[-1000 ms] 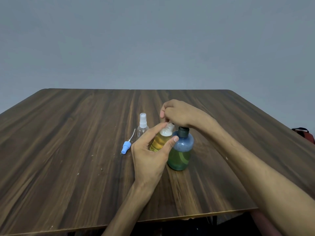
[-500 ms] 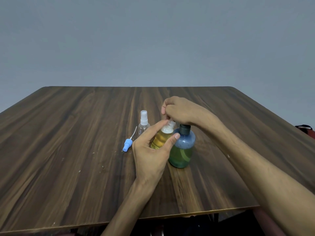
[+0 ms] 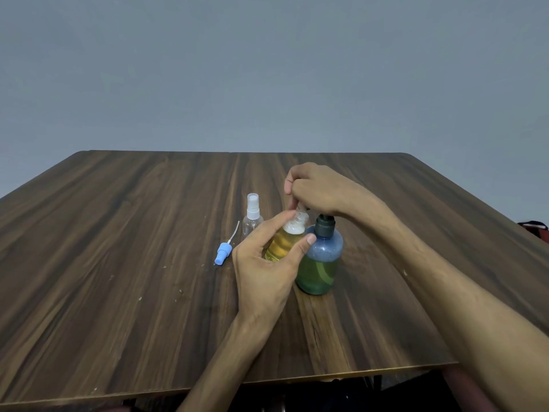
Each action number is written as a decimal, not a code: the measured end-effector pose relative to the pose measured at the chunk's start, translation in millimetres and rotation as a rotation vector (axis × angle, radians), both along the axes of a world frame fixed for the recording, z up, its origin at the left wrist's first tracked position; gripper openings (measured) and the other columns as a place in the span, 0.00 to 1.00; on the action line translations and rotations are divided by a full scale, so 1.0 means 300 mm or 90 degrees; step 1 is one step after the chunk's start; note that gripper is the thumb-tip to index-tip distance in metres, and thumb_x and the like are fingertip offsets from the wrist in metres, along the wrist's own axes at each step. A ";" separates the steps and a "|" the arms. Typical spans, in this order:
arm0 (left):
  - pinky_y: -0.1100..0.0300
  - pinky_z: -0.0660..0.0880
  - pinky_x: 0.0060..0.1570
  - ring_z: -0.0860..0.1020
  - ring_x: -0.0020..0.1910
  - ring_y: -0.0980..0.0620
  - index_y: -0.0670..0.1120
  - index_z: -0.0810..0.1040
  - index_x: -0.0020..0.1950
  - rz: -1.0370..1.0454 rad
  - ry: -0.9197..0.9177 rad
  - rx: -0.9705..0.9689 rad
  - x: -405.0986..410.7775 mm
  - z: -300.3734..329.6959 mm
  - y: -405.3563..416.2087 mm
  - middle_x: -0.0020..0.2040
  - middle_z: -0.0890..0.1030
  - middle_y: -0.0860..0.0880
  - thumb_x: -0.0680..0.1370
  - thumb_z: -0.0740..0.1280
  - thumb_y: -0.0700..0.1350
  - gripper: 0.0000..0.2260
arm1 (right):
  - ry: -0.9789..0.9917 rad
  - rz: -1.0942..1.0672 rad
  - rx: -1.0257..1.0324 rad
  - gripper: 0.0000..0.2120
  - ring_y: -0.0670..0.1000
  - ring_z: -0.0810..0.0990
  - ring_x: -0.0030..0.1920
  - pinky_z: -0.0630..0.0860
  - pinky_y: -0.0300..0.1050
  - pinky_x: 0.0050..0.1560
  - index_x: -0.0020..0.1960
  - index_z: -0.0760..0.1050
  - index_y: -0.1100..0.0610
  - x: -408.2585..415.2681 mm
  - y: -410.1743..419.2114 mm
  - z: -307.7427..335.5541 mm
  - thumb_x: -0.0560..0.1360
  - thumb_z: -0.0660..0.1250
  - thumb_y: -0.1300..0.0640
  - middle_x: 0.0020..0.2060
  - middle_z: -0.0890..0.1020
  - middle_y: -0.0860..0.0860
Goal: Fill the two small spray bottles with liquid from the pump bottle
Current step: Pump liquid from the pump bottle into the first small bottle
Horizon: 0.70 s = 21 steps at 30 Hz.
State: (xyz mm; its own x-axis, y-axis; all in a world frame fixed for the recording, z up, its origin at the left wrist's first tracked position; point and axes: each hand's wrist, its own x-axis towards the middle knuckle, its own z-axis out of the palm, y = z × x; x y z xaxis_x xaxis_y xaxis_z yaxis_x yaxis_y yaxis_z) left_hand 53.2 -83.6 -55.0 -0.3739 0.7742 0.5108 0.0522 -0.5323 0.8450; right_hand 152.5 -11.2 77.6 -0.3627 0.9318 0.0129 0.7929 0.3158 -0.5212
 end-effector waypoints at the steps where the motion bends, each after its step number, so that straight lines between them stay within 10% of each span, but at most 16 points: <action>1: 0.57 0.82 0.59 0.86 0.56 0.52 0.47 0.87 0.61 -0.003 -0.003 -0.003 0.002 0.002 0.002 0.54 0.89 0.54 0.71 0.83 0.38 0.19 | -0.004 -0.005 0.000 0.12 0.52 0.81 0.45 0.78 0.53 0.47 0.50 0.78 0.56 0.001 0.003 -0.011 0.78 0.56 0.61 0.46 0.87 0.53; 21: 0.54 0.83 0.60 0.87 0.57 0.52 0.49 0.87 0.61 -0.005 -0.014 -0.004 0.002 -0.005 0.004 0.54 0.89 0.54 0.71 0.83 0.38 0.19 | -0.029 0.010 -0.015 0.12 0.52 0.79 0.45 0.77 0.51 0.49 0.52 0.78 0.57 0.003 0.014 -0.019 0.78 0.57 0.60 0.48 0.85 0.53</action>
